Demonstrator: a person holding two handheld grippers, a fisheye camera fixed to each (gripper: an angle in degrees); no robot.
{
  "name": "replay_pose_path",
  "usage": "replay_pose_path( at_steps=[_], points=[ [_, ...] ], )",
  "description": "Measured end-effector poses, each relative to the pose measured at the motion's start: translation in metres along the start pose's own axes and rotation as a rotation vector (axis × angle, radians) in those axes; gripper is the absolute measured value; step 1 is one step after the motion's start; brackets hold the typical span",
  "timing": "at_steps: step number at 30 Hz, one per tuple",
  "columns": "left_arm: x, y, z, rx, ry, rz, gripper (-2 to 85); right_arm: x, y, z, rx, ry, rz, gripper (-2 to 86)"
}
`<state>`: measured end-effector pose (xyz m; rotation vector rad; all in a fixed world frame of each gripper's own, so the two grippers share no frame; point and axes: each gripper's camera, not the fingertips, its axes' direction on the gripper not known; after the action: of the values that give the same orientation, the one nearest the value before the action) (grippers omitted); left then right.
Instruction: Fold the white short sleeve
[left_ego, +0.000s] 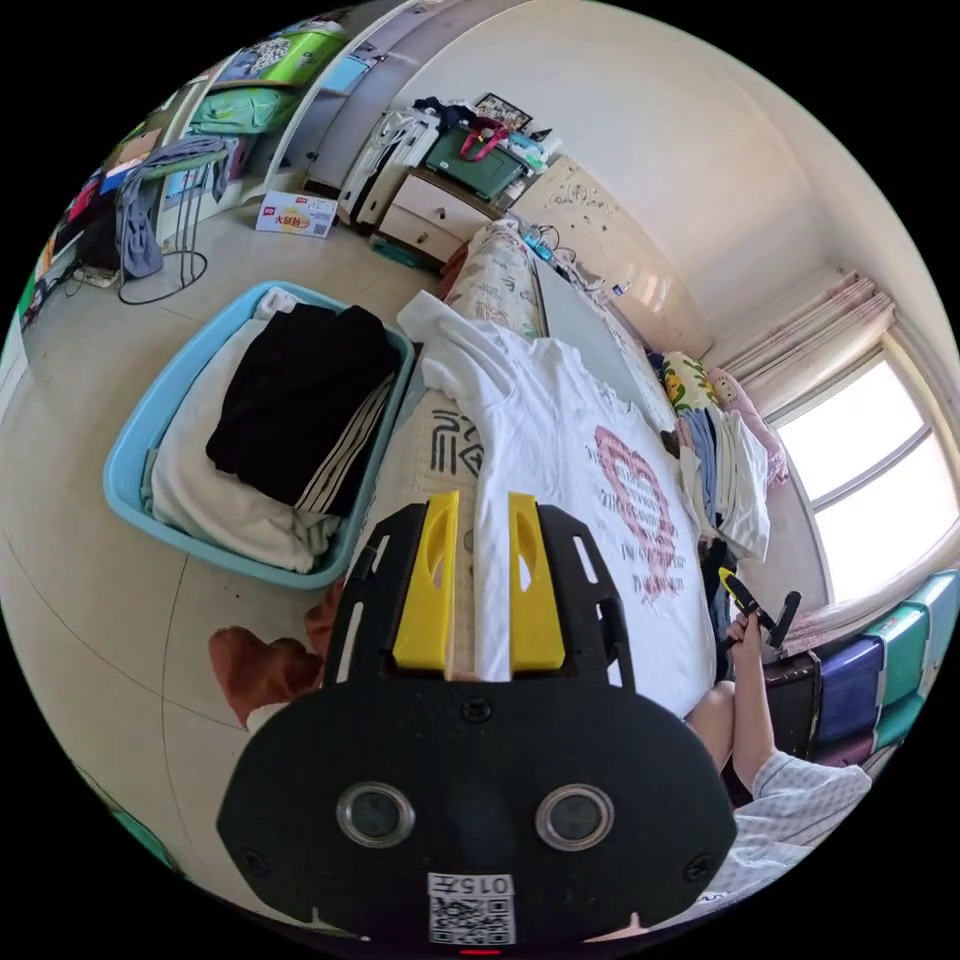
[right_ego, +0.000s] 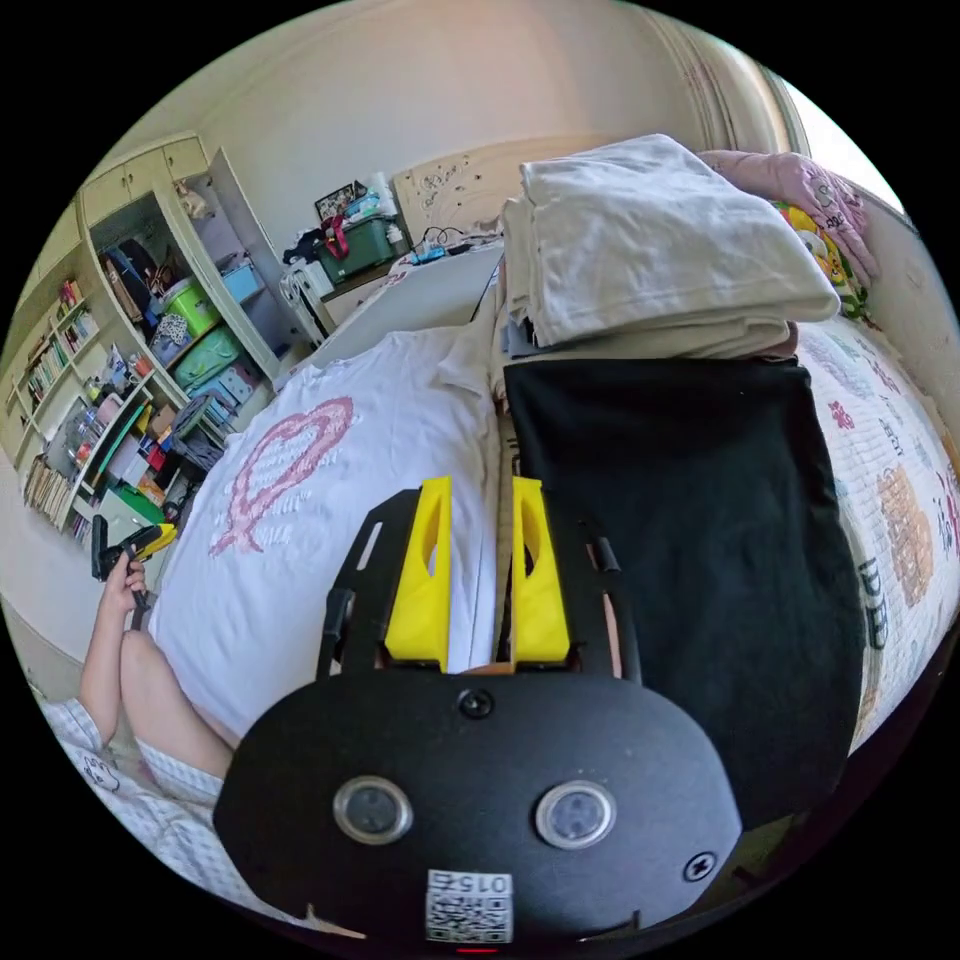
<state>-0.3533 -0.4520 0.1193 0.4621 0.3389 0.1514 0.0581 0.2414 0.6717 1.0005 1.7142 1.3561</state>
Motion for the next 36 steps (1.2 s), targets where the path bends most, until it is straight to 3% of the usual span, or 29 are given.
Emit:
replay_pose_path(
  at_steps=[5, 12, 18, 21, 26, 32, 36],
  points=[
    [-0.001, 0.017, -0.021, -0.037, 0.058, 0.062, 8.2, 0.033, 0.053, -0.018, 0.008, -0.175, 0.095, 10.0],
    [-0.02, 0.045, -0.043, -0.11, 0.262, 0.064, 8.1, 0.031, 0.088, -0.017, -0.151, -0.245, 0.006, 8.7],
    [-0.012, 0.055, -0.042, -0.19, 0.176, 0.056, 6.4, -0.007, 0.093, -0.001, -0.251, -0.155, -0.101, 0.6],
    [-0.007, 0.058, -0.046, -0.209, 0.144, 0.028, 0.9, -0.034, 0.09, 0.003, -0.295, -0.058, -0.148, -0.5],
    [0.014, 0.061, -0.049, -0.211, 0.089, 0.036, -0.6, -0.081, 0.087, 0.003, -0.352, 0.098, -0.21, -0.7],
    [0.045, 0.065, -0.05, -0.23, 0.014, 0.016, -0.5, -0.099, 0.086, -0.014, -0.378, 0.125, -0.129, 0.2],
    [0.064, 0.073, -0.064, -0.146, -0.062, -0.048, -0.4, -0.087, 0.081, -0.058, -0.303, 0.116, 0.006, 0.0]
  ],
)
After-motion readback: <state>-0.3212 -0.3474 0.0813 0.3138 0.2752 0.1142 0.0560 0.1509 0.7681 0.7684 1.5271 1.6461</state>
